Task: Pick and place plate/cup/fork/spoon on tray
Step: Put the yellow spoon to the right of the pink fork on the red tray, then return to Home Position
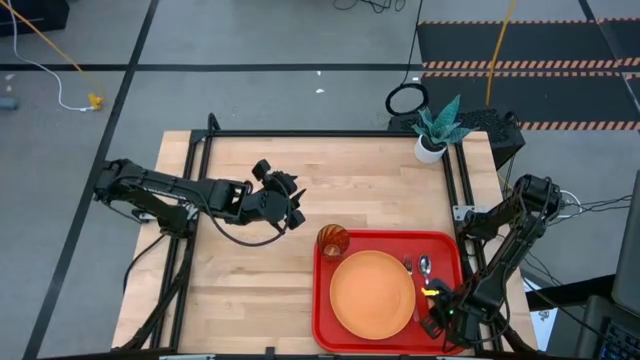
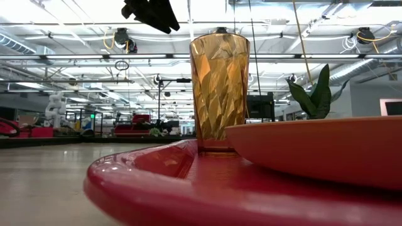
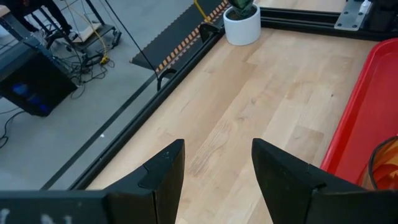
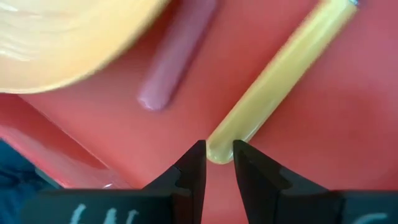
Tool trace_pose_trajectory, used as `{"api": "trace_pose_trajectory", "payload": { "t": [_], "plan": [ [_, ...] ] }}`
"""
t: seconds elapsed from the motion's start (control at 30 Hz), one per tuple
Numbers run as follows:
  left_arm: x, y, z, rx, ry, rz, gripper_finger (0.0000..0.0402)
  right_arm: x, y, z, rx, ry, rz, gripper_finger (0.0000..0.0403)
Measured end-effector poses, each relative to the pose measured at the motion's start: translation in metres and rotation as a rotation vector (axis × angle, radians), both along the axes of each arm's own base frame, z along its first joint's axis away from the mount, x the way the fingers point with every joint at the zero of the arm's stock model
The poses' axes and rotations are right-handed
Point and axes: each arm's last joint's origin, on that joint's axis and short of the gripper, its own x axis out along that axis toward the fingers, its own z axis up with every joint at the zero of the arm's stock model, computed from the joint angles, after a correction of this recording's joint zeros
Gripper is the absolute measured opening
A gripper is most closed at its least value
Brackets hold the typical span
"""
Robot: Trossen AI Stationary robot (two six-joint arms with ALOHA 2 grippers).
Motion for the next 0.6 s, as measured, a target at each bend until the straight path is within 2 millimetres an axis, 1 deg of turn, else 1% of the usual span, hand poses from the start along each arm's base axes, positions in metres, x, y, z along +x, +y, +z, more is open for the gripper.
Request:
{"api": "trace_pose_trajectory", "payload": {
  "t": [0.2, 0.43, 0.6],
  "plan": [
    [0.000, 0.000, 0.000, 0.000, 0.000, 0.000, 0.0191, -0.001, -0.002, 0.004, -0.001, -0.010, 0.020, 0.0077],
    [0.000, 0.000, 0.000, 0.000, 0.000, 0.000, 0.0191, -0.004, -0.009, 0.014, -0.004, -0.030, 0.071, 0.0077],
    [0.000, 0.000, 0.000, -0.001, -0.001, 0.001, 0.0191, -0.003, -0.014, 0.029, -0.012, -0.164, 0.105, 0.0077]
  ]
}}
